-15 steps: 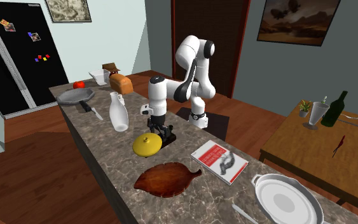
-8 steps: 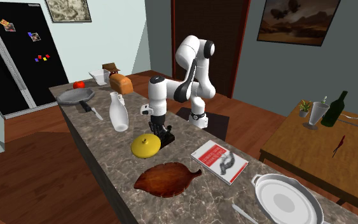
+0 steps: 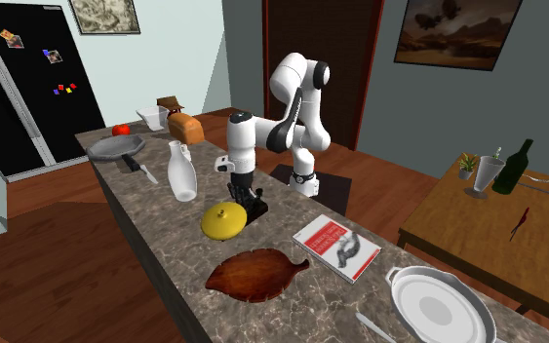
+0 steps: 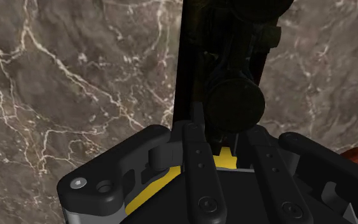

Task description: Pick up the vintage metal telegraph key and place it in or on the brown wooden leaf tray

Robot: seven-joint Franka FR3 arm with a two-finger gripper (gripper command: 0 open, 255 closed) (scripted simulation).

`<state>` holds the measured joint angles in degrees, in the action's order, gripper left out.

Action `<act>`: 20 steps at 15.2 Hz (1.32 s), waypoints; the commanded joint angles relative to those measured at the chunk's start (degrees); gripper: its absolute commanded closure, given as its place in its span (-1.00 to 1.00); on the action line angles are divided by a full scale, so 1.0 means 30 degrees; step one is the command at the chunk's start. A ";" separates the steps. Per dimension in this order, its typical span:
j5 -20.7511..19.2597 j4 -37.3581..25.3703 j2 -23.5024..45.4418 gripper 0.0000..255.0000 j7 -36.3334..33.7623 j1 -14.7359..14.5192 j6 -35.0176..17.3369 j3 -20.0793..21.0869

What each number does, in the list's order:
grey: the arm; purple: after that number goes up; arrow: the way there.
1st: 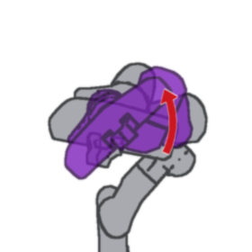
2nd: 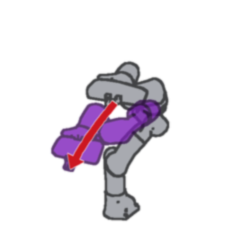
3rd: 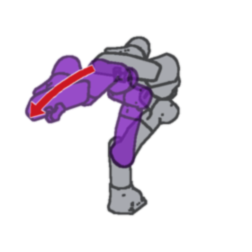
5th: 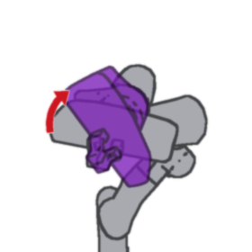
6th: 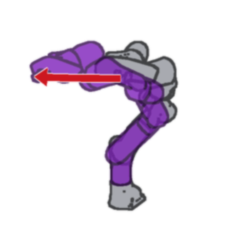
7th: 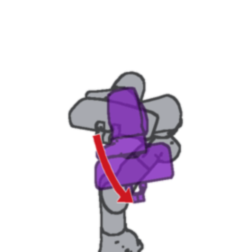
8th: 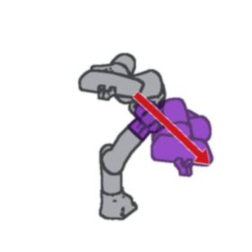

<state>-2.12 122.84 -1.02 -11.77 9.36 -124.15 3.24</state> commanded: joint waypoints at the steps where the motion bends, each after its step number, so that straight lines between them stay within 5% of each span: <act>1: 0.0026 -0.0303 -0.0224 1.00 0.0047 0.0008 0.0505 -0.0010; 16: 0.0148 -0.2929 -0.1201 1.00 0.0210 0.0004 0.4103 -0.0017; 20: -0.0055 -0.5593 0.0926 1.00 -0.1218 -0.0648 0.4693 0.0709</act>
<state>-2.11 108.40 -0.11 -14.50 7.83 -110.49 4.94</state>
